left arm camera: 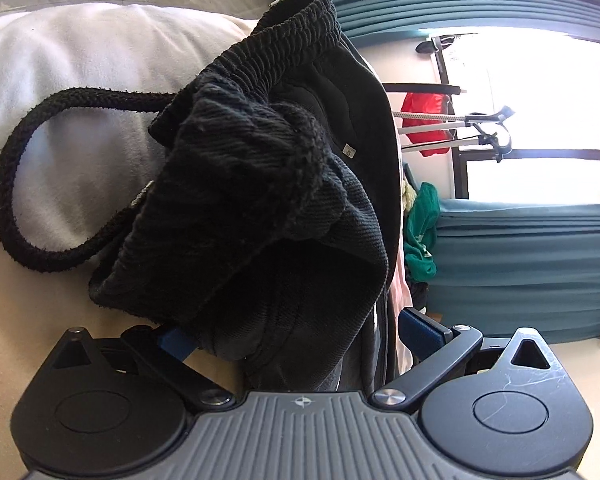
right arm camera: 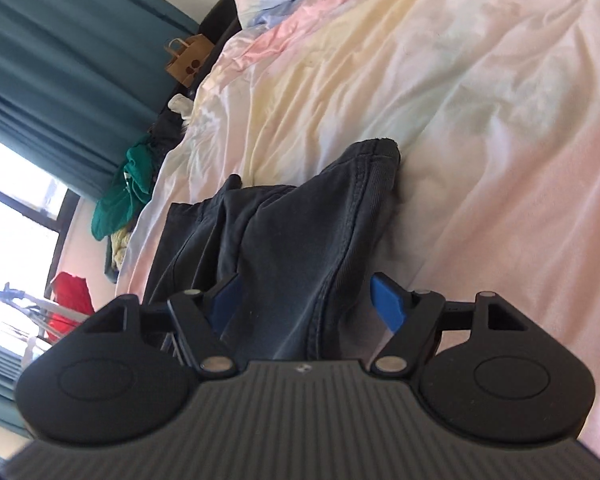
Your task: Fold clothes
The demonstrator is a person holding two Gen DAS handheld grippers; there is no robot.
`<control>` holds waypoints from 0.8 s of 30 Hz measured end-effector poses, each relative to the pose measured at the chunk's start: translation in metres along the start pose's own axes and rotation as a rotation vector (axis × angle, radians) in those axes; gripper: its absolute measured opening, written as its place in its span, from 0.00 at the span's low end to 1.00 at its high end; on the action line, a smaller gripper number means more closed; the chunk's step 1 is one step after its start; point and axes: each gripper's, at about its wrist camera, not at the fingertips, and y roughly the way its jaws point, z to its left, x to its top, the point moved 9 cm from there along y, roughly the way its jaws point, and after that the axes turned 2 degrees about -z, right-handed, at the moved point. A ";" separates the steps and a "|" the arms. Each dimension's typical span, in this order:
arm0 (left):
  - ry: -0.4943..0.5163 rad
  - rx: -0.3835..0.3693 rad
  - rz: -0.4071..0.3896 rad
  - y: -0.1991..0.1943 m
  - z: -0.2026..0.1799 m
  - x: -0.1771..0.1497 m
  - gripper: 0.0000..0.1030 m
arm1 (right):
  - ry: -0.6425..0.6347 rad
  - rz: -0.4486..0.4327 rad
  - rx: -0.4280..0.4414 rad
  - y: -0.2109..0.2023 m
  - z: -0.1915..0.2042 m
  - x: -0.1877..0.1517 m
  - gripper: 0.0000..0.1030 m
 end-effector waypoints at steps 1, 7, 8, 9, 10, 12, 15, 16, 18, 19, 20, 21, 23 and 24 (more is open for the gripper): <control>0.006 0.001 0.001 0.001 0.000 -0.001 1.00 | 0.035 0.018 -0.002 0.010 -0.005 -0.001 0.70; 0.011 -0.004 0.002 0.008 0.000 0.001 1.00 | -0.015 -0.045 0.071 0.026 0.005 0.005 0.20; 0.017 -0.002 0.002 0.008 0.000 0.000 1.00 | -0.036 -0.074 0.119 0.023 0.013 0.009 0.07; 0.020 -0.001 0.001 0.010 -0.001 0.000 1.00 | -0.057 -0.103 0.166 0.019 0.021 0.012 0.07; 0.022 0.000 0.002 0.011 -0.001 0.000 1.00 | -0.080 -0.128 0.208 0.013 0.031 0.016 0.07; 0.026 0.002 0.005 0.013 -0.002 0.000 1.00 | -0.114 -0.160 0.265 0.002 0.047 0.019 0.07; 0.033 0.008 0.007 0.017 -0.002 0.001 0.98 | -0.105 -0.171 0.278 -0.005 0.053 0.021 0.07; 0.040 0.017 0.006 0.019 -0.002 0.001 0.96 | -0.098 -0.164 0.256 -0.002 0.050 0.023 0.07; 0.067 0.046 0.006 0.024 -0.003 0.002 0.94 | -0.095 -0.137 0.201 0.005 0.041 0.022 0.07; 0.082 0.063 0.007 0.027 -0.004 0.001 0.91 | -0.093 -0.122 0.179 0.009 0.037 0.022 0.07; 0.097 0.080 0.008 0.030 -0.004 0.001 0.87 | -0.099 -0.111 0.153 0.012 0.034 0.020 0.07; 0.109 0.094 0.013 0.033 -0.005 0.000 0.85 | -0.110 -0.102 0.126 0.015 0.030 0.018 0.08; 0.125 0.118 0.027 0.042 -0.005 0.000 0.77 | -0.131 -0.085 0.072 0.021 0.022 0.013 0.09; 0.128 0.127 0.019 0.044 -0.005 0.001 0.75 | -0.131 -0.078 0.063 0.022 0.020 0.011 0.09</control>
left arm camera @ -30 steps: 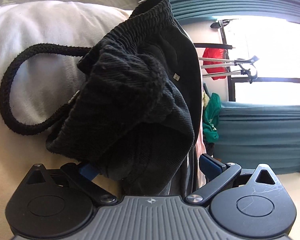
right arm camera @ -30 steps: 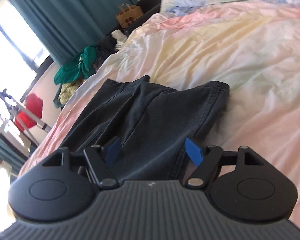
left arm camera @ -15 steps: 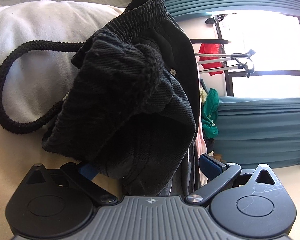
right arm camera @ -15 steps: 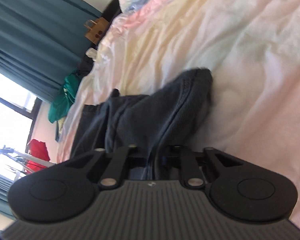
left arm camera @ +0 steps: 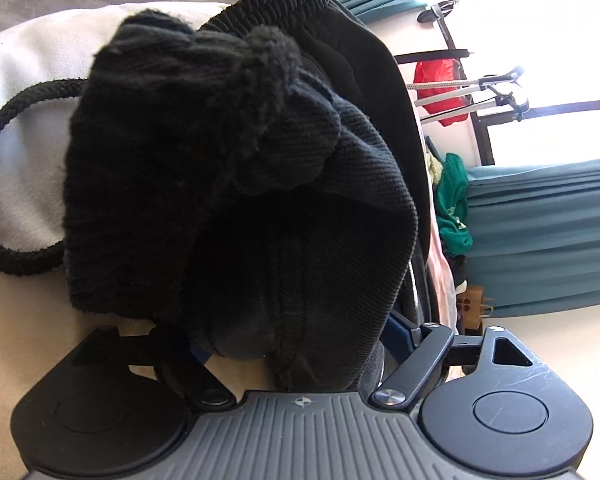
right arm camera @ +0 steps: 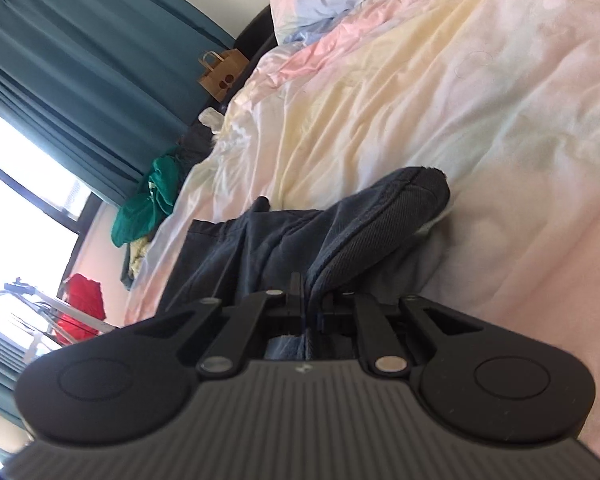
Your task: Fold clothes
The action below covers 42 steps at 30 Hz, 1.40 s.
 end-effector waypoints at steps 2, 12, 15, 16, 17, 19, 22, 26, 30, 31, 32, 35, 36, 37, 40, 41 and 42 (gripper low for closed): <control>0.005 0.010 -0.028 0.001 -0.001 0.004 0.63 | 0.013 0.012 0.000 0.002 -0.003 -0.002 0.10; 0.060 0.008 -0.126 -0.001 -0.010 0.019 0.23 | 0.104 0.057 0.013 0.004 -0.013 -0.010 0.10; 0.131 0.020 -0.176 -0.002 -0.021 0.022 0.20 | 0.061 0.009 0.063 -0.002 -0.004 -0.004 0.07; 0.148 0.019 -0.188 -0.002 -0.024 0.023 0.19 | 0.050 -0.005 0.075 -0.004 -0.001 -0.002 0.07; 0.163 0.011 -0.203 -0.004 -0.029 0.023 0.18 | 0.041 -0.015 0.083 -0.007 0.002 -0.001 0.07; 0.184 -0.021 -0.239 -0.011 -0.039 0.022 0.17 | 0.035 -0.043 0.102 -0.015 0.007 0.004 0.07; 0.200 -0.083 -0.313 -0.026 -0.054 0.018 0.16 | 0.077 -0.081 0.145 -0.027 0.010 0.013 0.07; 0.219 -0.154 -0.390 -0.042 -0.069 0.005 0.16 | 0.119 -0.121 0.169 -0.045 0.009 0.022 0.07; 0.227 -0.194 -0.423 -0.049 -0.077 0.002 0.15 | 0.134 -0.118 0.179 -0.052 0.003 0.026 0.07; 0.225 -0.195 -0.426 -0.049 -0.078 0.003 0.15 | 0.131 -0.116 0.175 -0.052 0.001 0.026 0.07; 0.222 -0.195 -0.429 -0.048 -0.078 0.005 0.15 | 0.133 -0.113 0.172 -0.052 0.000 0.027 0.07; 0.213 -0.188 -0.428 -0.043 -0.079 0.008 0.15 | 0.143 -0.102 0.165 -0.051 -0.005 0.027 0.07; 0.207 -0.185 -0.424 -0.042 -0.078 0.008 0.15 | 0.143 -0.100 0.164 -0.051 -0.006 0.027 0.07; 0.201 -0.182 -0.421 -0.041 -0.077 0.008 0.15 | 0.141 -0.098 0.162 -0.050 -0.006 0.026 0.07; 0.189 -0.174 -0.417 -0.035 -0.076 0.009 0.16 | 0.119 -0.093 0.154 -0.050 -0.004 0.024 0.07; 0.187 -0.173 -0.417 -0.033 -0.076 0.010 0.16 | 0.110 -0.093 0.150 -0.051 -0.004 0.024 0.07; 0.187 -0.171 -0.417 -0.031 -0.077 0.012 0.16 | 0.102 -0.093 0.147 -0.051 -0.003 0.024 0.07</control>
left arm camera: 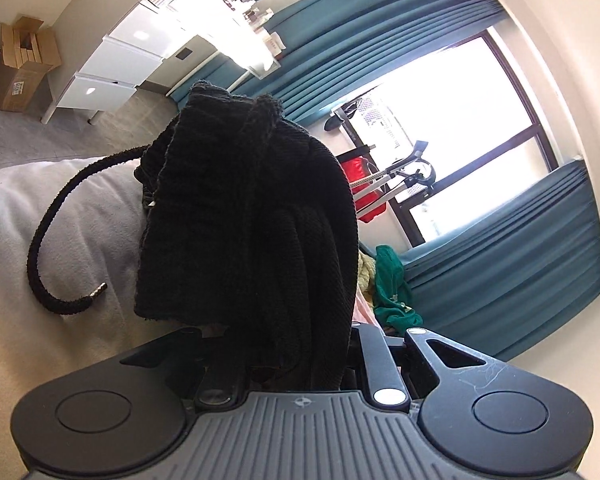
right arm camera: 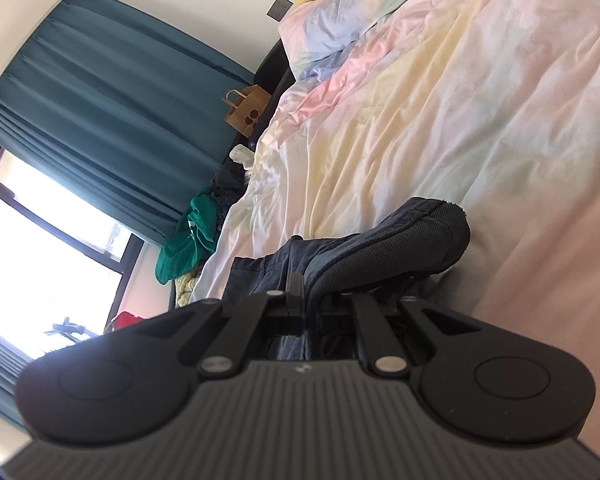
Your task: Fold clothes
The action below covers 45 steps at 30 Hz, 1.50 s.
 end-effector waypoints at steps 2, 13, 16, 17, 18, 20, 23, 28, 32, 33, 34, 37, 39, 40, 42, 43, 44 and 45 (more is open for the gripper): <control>0.001 0.003 0.000 0.004 -0.001 0.000 0.16 | -0.010 -0.001 -0.005 0.000 0.000 0.000 0.07; 0.010 -0.025 -0.031 0.046 -0.046 0.055 0.14 | -0.116 -0.049 0.032 0.006 0.052 0.009 0.07; 0.001 -0.022 -0.051 0.073 -0.060 0.080 0.14 | -0.179 -0.075 0.066 0.031 0.100 0.014 0.07; 0.001 -0.012 -0.053 0.094 -0.063 0.100 0.14 | -0.196 -0.077 0.069 0.046 0.116 0.014 0.07; 0.004 0.002 -0.053 0.120 -0.065 0.133 0.14 | -0.212 -0.077 0.069 0.063 0.130 0.013 0.07; 0.033 0.038 -0.053 0.168 -0.070 0.163 0.13 | -0.244 -0.076 0.069 0.098 0.160 0.011 0.07; 0.087 0.108 -0.036 0.245 -0.071 0.189 0.14 | -0.344 -0.070 0.040 0.168 0.200 -0.005 0.07; 0.195 0.274 0.062 0.379 -0.055 0.208 0.14 | -0.492 -0.009 -0.040 0.278 0.219 -0.047 0.07; 0.192 0.333 0.138 0.421 -0.019 0.194 0.18 | -0.486 0.069 -0.063 0.328 0.200 -0.068 0.11; 0.201 0.340 0.159 0.426 -0.012 0.190 0.18 | -0.483 0.104 -0.057 0.336 0.195 -0.072 0.13; 0.210 0.348 0.179 0.431 -0.006 0.187 0.20 | -0.477 0.147 -0.049 0.343 0.190 -0.075 0.15; 0.211 0.327 0.220 0.409 0.004 0.158 0.37 | -0.449 0.230 -0.013 0.344 0.181 -0.074 0.29; 0.204 0.300 0.230 0.398 0.005 0.134 0.44 | -0.443 0.222 0.032 0.328 0.181 -0.063 0.35; 0.197 0.284 0.233 0.377 0.001 0.125 0.48 | -0.446 0.206 0.051 0.317 0.181 -0.055 0.44; 0.176 0.228 0.230 0.333 -0.013 0.115 0.62 | -0.425 0.176 0.091 0.291 0.175 -0.036 0.53; 0.169 0.201 0.227 0.312 -0.018 0.110 0.74 | -0.401 0.168 0.095 0.278 0.167 -0.027 0.56; 0.167 0.178 0.223 0.294 -0.022 0.105 0.83 | -0.370 0.174 0.082 0.266 0.155 -0.020 0.62; 0.164 0.156 0.219 0.275 -0.026 0.099 0.84 | -0.338 0.185 0.066 0.255 0.141 -0.016 0.62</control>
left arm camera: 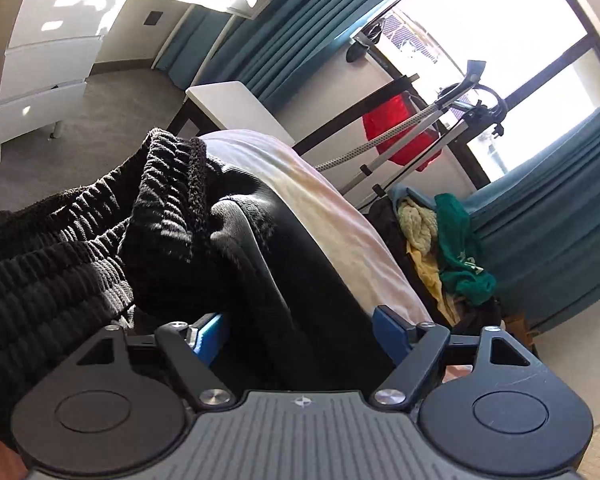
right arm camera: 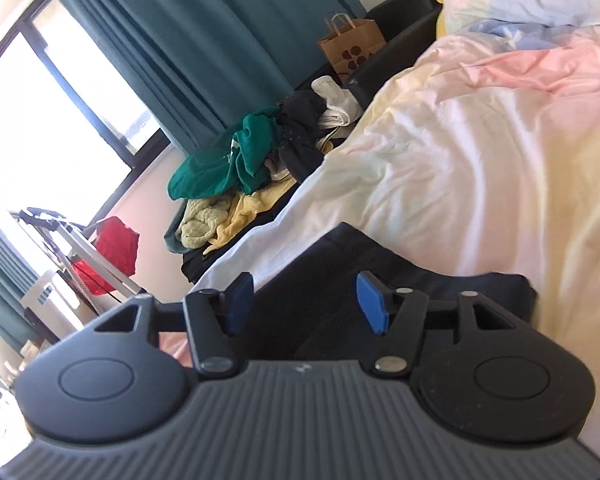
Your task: Fold clothes
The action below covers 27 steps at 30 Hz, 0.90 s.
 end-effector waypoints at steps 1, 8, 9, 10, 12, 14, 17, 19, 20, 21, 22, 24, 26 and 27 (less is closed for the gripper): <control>0.000 -0.022 -0.006 -0.017 -0.002 -0.009 0.86 | 0.031 0.012 -0.007 -0.010 -0.011 -0.004 0.62; -0.178 -0.005 0.005 -0.108 0.050 -0.091 0.92 | 0.322 0.174 0.040 -0.041 -0.067 -0.072 0.62; -0.219 0.009 0.007 -0.111 0.061 -0.101 0.92 | 0.327 0.177 0.040 -0.040 -0.066 -0.077 0.62; -0.260 0.015 0.003 -0.109 0.070 -0.107 0.92 | 0.332 0.180 0.041 -0.039 -0.066 -0.082 0.62; -0.344 0.013 -0.016 -0.096 0.083 -0.111 0.91 | 0.344 0.176 0.053 -0.036 -0.064 -0.090 0.61; -0.403 0.001 -0.061 -0.083 0.090 -0.107 0.91 | 0.359 0.159 0.078 -0.029 -0.060 -0.091 0.62; -0.401 0.023 -0.143 -0.063 0.089 -0.091 0.90 | 0.342 0.116 0.064 -0.011 -0.057 -0.085 0.62; -0.376 0.083 -0.173 -0.053 0.085 -0.081 0.83 | 0.324 0.096 0.034 0.001 -0.057 -0.081 0.61; -0.363 0.114 -0.184 -0.050 0.083 -0.077 0.78 | 0.312 0.083 0.013 0.005 -0.057 -0.079 0.54; -0.348 0.140 -0.193 -0.048 0.081 -0.073 0.75 | 0.296 0.069 -0.015 0.007 -0.057 -0.078 0.39; -0.332 0.167 -0.202 -0.047 0.079 -0.070 0.61 | 0.278 0.054 -0.045 0.009 -0.058 -0.076 0.31; -0.342 0.179 -0.205 -0.050 0.078 -0.061 0.35 | 0.269 0.020 -0.066 0.008 -0.059 -0.072 0.14; -0.355 0.175 -0.214 -0.059 0.075 -0.051 0.16 | 0.261 -0.020 -0.069 0.000 -0.056 -0.068 0.12; -0.344 0.161 -0.237 -0.068 0.069 -0.046 0.16 | 0.240 -0.038 -0.075 -0.006 -0.052 -0.066 0.11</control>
